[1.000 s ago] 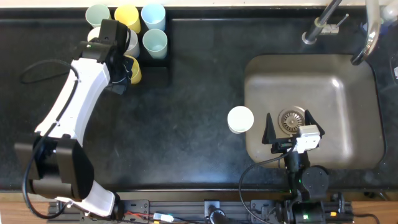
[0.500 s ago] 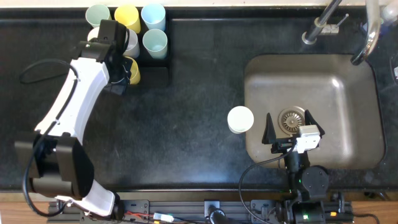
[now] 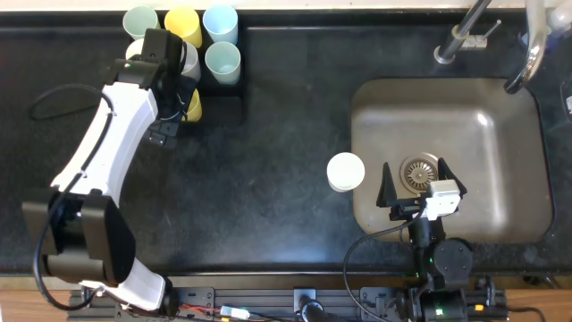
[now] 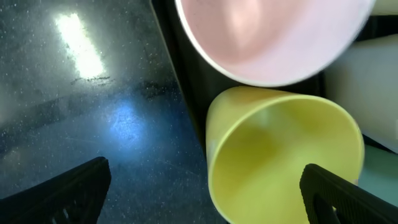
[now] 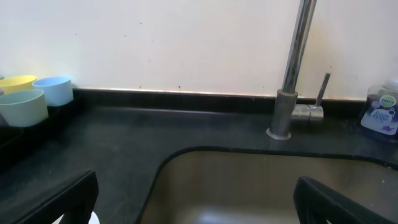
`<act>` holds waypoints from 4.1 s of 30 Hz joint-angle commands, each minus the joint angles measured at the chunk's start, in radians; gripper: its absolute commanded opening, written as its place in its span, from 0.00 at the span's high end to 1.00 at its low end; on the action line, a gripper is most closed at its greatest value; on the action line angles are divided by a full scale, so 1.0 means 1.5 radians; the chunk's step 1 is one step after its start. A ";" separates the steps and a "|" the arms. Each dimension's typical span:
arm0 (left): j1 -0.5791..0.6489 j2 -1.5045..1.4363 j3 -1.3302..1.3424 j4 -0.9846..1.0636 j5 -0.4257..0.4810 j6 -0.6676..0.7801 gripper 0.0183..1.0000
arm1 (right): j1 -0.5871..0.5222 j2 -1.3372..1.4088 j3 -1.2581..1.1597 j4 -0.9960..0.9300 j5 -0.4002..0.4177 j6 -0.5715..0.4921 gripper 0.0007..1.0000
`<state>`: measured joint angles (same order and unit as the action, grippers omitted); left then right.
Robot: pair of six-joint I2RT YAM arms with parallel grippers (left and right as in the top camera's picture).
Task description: Store Cups
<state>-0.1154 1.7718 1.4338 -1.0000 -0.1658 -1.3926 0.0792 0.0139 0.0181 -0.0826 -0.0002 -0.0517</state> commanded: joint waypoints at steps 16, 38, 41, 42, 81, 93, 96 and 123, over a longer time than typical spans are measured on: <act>0.009 -0.869 -0.544 0.329 0.071 0.837 0.00 | 0.001 -0.006 -0.009 0.004 -0.002 0.004 0.00; 0.000 -1.179 -0.951 0.615 0.010 0.945 0.00 | 0.001 -0.006 -0.009 0.004 -0.002 0.005 0.00; 0.025 -1.179 -0.951 0.618 0.011 0.960 0.00 | 0.001 -0.006 -0.009 0.004 -0.002 0.005 0.00; 0.040 -1.179 -0.951 0.617 0.019 0.962 0.00 | 0.001 -0.006 -0.009 0.004 -0.002 0.005 0.00; 0.083 -1.179 -0.950 0.611 0.087 0.961 0.00 | 0.001 -0.006 -0.009 0.004 0.006 0.004 0.00; 0.083 -1.179 -0.950 0.611 0.087 0.961 0.00 | 0.000 0.107 0.123 -0.091 -0.065 0.274 0.00; 0.083 -1.179 -0.950 0.611 0.087 0.961 0.00 | 0.000 0.212 0.277 -0.181 -0.127 0.287 0.00; 0.083 -1.179 -0.950 0.611 0.087 0.961 0.00 | 0.033 0.970 0.907 -0.820 -0.173 0.138 0.00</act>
<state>0.0128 0.0128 0.0093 -0.0811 -0.0406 0.0334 0.1017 1.4521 1.3567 -1.3071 -0.2790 0.2298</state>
